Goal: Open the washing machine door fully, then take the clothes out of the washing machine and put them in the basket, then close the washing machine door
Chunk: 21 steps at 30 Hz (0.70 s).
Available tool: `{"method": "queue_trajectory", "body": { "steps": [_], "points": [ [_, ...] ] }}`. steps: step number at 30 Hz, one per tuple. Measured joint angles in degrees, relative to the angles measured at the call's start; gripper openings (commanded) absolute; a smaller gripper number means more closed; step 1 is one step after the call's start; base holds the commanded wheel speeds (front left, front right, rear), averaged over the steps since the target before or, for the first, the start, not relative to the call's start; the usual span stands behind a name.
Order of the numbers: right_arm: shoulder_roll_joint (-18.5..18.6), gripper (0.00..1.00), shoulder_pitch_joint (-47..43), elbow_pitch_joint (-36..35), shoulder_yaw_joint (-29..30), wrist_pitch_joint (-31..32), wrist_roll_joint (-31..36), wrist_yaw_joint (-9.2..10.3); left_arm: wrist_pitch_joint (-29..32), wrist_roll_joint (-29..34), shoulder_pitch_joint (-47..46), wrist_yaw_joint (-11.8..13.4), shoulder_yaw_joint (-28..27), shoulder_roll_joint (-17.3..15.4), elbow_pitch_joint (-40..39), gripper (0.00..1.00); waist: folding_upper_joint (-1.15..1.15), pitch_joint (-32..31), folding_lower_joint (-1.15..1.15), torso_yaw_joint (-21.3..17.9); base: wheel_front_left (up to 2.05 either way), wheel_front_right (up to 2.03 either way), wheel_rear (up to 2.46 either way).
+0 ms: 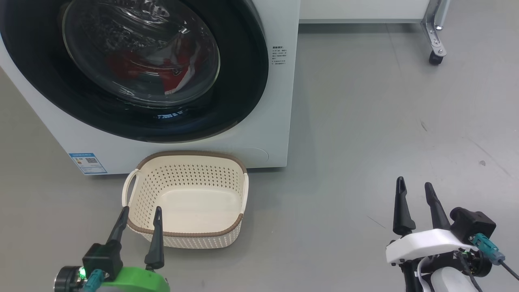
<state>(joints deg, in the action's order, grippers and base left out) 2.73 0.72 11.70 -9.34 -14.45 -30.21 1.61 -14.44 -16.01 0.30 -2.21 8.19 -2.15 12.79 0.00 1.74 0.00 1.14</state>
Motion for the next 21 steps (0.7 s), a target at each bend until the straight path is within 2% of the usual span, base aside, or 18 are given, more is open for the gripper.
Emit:
{"method": "queue_trajectory", "body": {
  "steps": [14, 21],
  "points": [
    [1.4, 1.00, 1.4, 3.2, -2.3, 0.0, 5.4, 1.09, 0.0, 1.5, 0.0, 0.9, 1.2, 0.0, 3.2, 1.00, 0.00, -0.3, 0.00, 0.0, 0.00, 0.00, 0.00],
    [1.3, 1.00, 1.7, 3.8, -2.4, 0.0, 5.6, 1.51, 0.0, 1.5, -0.1, 1.3, 1.3, 0.0, 3.6, 1.00, 0.00, -0.5, 0.00, 0.0, 0.00, 0.00, 0.00]
  ]
}}
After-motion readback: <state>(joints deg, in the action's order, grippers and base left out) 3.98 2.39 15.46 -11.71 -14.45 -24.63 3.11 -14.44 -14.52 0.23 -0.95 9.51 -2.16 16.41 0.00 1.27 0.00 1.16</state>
